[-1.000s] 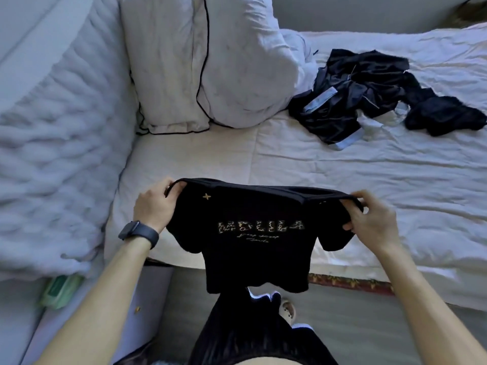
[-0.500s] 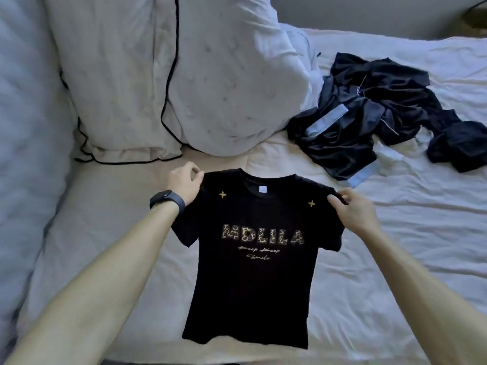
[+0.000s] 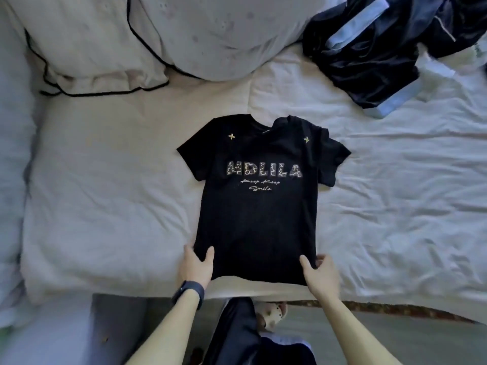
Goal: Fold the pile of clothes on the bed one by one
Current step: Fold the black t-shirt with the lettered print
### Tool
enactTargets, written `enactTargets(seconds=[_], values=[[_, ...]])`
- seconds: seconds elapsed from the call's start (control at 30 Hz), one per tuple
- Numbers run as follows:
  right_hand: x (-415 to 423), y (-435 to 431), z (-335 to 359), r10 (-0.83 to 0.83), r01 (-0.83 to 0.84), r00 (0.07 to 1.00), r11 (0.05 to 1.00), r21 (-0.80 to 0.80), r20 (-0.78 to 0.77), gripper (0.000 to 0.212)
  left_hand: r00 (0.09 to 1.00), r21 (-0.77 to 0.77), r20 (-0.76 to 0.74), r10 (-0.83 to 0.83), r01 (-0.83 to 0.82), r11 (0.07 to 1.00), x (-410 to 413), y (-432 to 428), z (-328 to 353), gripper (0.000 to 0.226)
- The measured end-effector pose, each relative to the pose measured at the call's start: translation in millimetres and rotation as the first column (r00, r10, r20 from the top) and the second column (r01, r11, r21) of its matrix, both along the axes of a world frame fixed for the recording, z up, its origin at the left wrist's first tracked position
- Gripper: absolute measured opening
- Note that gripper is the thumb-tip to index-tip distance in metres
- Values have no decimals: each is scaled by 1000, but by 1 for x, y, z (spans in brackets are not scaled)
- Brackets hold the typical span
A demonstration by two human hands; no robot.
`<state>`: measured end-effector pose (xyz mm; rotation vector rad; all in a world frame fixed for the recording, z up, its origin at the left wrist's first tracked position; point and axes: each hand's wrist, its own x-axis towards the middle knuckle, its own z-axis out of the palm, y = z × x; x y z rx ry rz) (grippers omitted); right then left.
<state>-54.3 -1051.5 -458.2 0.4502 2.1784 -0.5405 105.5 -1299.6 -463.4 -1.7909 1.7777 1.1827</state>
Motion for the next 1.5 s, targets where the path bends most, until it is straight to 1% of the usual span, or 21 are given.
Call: enactTargets(seconds=[0.07,0.13,0.2,0.27,0.33,0.4,0.5,0.57,0.63,0.67,0.73,0.8,0.87,0.93,1.1,1.2,1.27,1.33,1.4,1.47,1.5], values=[[16,10,-1,-79,78,997,995,-58,-10,37,999,68,-12,-52,52,996,25,6,-7,71],[23,20,-1,-127,122,992,983,-139,-29,31,998,76,-54,-25,29,997,39,8,-9,71],[25,32,-2,-150,129,985,966,-223,-81,27,968,86,-181,174,-160,983,44,7,-5,58],[29,43,0,-207,171,974,940,-294,-96,23,837,209,-312,449,-401,892,48,8,4,31],[35,53,6,-288,238,953,902,-359,-91,20,729,299,-389,563,-478,826,54,10,15,19],[40,63,14,-350,282,931,868,-409,-100,19,697,303,-418,582,-497,813,64,14,22,18],[55,79,22,-355,264,917,882,-390,-184,19,724,188,-407,556,-530,827,86,27,24,19],[72,88,25,-307,223,919,922,-315,-247,12,801,51,-352,484,-500,865,102,43,23,12],[92,96,25,-261,202,934,949,-243,-245,9,880,-41,-247,405,-427,903,117,61,23,3],[101,100,22,-225,182,949,963,-199,-221,10,899,-49,-199,390,-407,912,123,69,21,4],[112,108,13,-126,109,982,986,-127,-138,17,945,-52,-75,319,-323,945,133,76,16,18],[110,110,7,-21,15,997,997,-82,-77,24,979,10,18,201,-201,979,128,72,11,30],[95,101,6,92,-103,988,991,-81,-124,34,994,41,30,103,-104,994,108,58,10,41],[70,86,12,132,-163,966,979,-124,-223,41,999,0,-38,37,-37,999,79,36,9,40],[-19,32,27,143,-226,905,959,-170,-400,47,974,-221,-105,-202,175,959,-19,-29,23,53],[-78,0,20,235,-319,848,942,-103,-475,51,914,-331,-157,-374,308,892,-83,-64,23,58],[-116,-21,11,319,-389,799,921,-33,-509,59,865,-400,-141,-482,395,827,-121,-90,16,64],[-151,-44,3,411,-443,758,894,62,-507,70,807,-457,-78,-585,493,741,-155,-116,3,71],[-181,-68,-6,488,-487,732,863,136,-476,78,762,-449,8,-647,581,679,-183,-141,-11,73],[-203,-88,-17,558,-530,723,826,192,-408,78,730,-412,87,-678,646,643,-200,-159,-24,62],[-213,-96,-24,590,-548,717,806,224,-370,72,712,-414,93,-696,663,624,-208,-166,-32,53]])
